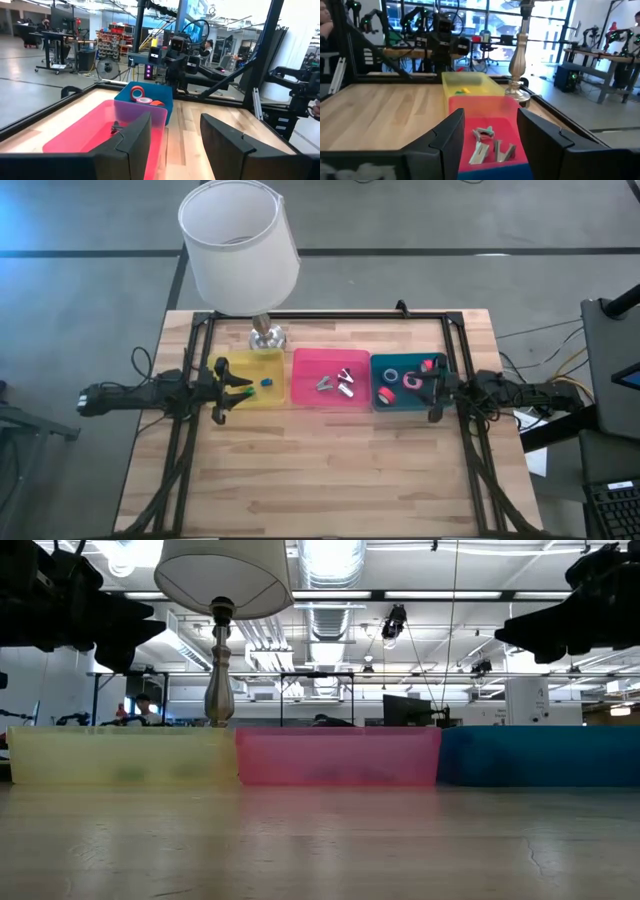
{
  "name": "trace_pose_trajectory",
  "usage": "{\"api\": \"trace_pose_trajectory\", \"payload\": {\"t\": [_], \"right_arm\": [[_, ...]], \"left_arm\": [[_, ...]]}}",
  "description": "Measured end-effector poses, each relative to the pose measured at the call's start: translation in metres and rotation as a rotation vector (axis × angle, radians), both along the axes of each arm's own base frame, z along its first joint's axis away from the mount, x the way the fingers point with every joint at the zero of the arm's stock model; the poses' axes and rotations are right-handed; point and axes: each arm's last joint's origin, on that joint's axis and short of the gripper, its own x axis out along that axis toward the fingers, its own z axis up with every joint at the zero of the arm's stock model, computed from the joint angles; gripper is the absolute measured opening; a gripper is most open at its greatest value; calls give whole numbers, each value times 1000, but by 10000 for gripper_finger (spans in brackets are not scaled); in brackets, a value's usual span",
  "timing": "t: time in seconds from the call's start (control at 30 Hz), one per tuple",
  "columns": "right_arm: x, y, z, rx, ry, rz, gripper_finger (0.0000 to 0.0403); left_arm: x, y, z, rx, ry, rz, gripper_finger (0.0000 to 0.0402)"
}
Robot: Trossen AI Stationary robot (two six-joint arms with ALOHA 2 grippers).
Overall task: Pick and place Stapler, Stapler remover, tape
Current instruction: Return to Home Position
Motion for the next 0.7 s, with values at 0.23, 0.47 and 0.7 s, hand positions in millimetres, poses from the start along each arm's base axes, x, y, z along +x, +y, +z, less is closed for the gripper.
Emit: {"api": "trace_pose_trajectory", "payload": {"t": [0.23,0.47,0.7], "right_arm": [[1,0,-1,18,9,2,177],[1,0,-1,41,3,3,171],[1,0,-1,37,3,5,179]], "left_arm": [[0,0,-1,7,8,1,175],[1,0,-1,7,11,1,175],[1,0,-1,7,14,1,175]]}}
